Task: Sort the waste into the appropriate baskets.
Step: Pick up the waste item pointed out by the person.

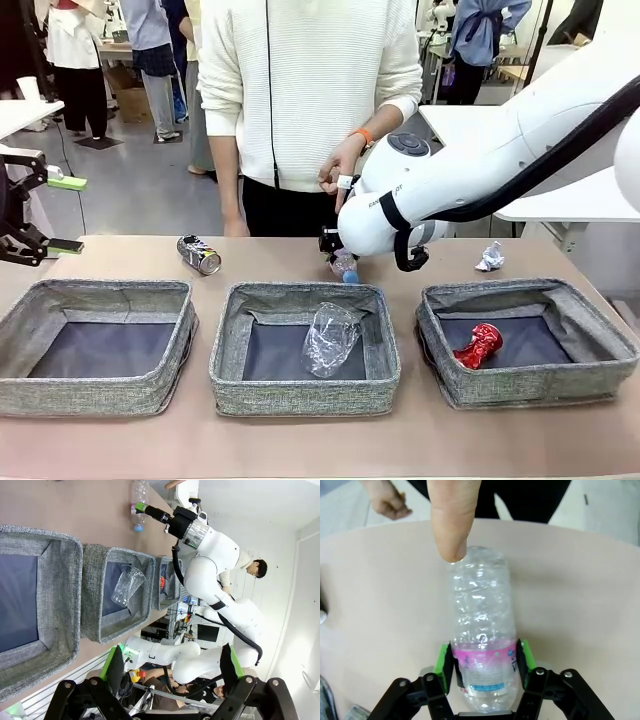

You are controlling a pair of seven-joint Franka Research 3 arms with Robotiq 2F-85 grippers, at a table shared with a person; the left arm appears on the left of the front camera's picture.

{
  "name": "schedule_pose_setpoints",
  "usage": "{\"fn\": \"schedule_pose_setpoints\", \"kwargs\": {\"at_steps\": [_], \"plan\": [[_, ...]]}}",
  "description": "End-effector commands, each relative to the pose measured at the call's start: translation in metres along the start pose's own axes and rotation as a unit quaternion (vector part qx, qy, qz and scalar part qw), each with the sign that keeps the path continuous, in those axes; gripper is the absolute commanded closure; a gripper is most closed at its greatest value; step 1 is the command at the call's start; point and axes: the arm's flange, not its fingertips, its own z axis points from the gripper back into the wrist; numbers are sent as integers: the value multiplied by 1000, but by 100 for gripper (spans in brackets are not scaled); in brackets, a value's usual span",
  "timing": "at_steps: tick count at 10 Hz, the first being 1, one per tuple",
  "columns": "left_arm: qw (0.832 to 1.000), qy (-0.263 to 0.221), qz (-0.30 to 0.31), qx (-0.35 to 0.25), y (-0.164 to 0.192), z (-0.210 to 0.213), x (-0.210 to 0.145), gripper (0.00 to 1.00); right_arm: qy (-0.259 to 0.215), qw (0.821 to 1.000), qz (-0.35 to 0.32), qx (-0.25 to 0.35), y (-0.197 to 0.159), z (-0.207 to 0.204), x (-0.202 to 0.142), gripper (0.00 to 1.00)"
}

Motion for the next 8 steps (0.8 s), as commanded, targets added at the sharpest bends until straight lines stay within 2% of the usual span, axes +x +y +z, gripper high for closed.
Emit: {"fn": "schedule_pose_setpoints", "kwargs": {"at_steps": [1, 8], "plan": [[1000, 6, -10, 1, 1, 3, -1, 0, -16, 1000, 2, -24, 5, 4, 0, 100], [1000, 6, -10, 1, 1, 3, -1, 0, 7, 1000, -21, -22, -9, 7, 0, 100]]}}
